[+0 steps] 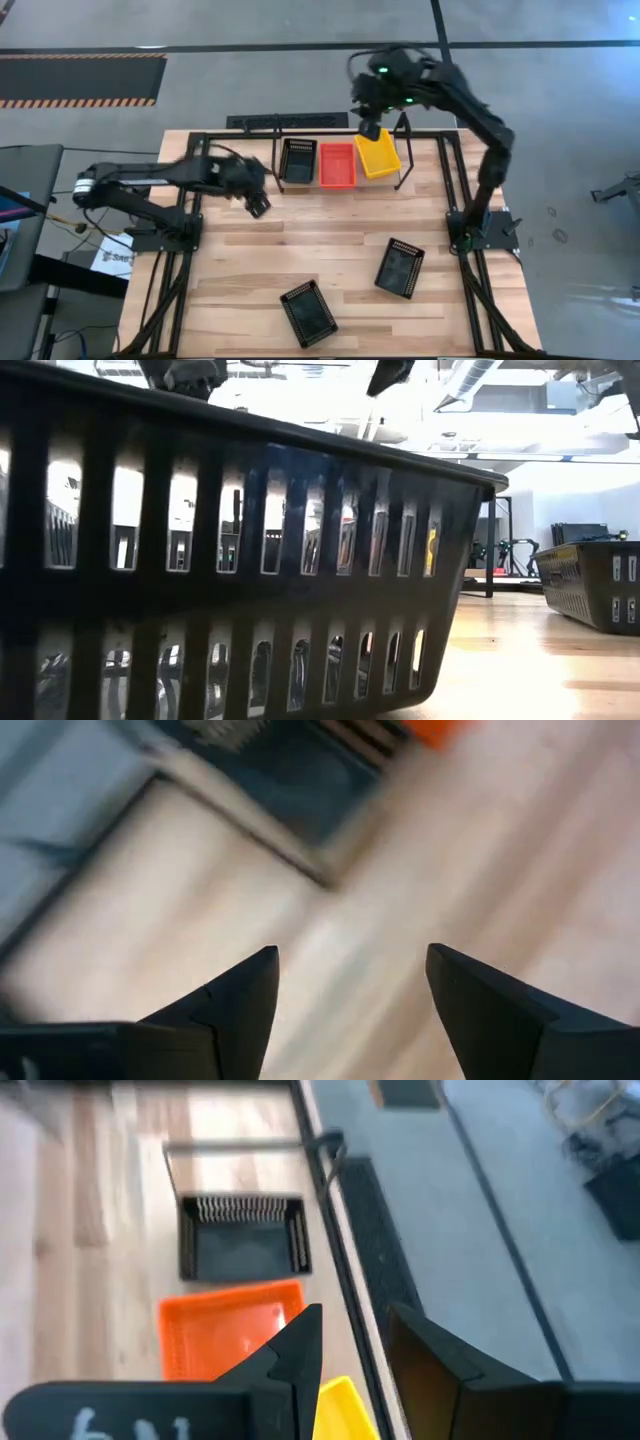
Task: Stack baskets on shelf by color
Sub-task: Stack the left black bin on top of the other black bin on the shelf
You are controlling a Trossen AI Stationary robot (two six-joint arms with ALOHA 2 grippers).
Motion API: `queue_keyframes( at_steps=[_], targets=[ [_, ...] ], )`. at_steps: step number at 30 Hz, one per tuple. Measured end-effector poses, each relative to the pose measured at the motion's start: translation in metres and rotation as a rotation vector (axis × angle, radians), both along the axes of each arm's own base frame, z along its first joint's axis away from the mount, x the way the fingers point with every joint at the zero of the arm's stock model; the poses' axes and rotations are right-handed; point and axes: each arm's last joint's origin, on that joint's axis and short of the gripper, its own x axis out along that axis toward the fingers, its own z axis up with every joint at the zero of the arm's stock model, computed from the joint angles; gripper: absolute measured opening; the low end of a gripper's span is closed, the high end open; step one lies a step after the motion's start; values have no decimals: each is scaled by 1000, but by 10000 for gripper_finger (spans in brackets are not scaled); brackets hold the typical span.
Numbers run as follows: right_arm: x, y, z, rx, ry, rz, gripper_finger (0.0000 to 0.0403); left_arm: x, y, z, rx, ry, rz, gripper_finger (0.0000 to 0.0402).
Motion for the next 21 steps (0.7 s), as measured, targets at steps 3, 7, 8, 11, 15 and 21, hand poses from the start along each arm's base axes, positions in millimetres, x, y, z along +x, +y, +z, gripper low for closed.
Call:
queue_keyframes(
  at_steps=[3,7,8,11,15,21],
  targets=[
    [-22,14,21,-20,-74,-13,133,22,-12,-28,-92,19,-103,242],
    [-45,27,40,-41,-142,-18,132,50,-34,-54,-191,10,-230,242],
    [-50,29,43,-45,-153,-19,132,56,-40,-59,-213,9,-261,242],
    [-58,33,49,-58,-179,-19,134,73,-58,-74,-267,-11,-314,242],
    [-60,33,50,-83,-171,-3,133,85,-79,-94,-310,13,-308,242],
    [-54,26,47,-116,-142,18,134,92,-109,-95,-291,0,-254,224]
  ],
)
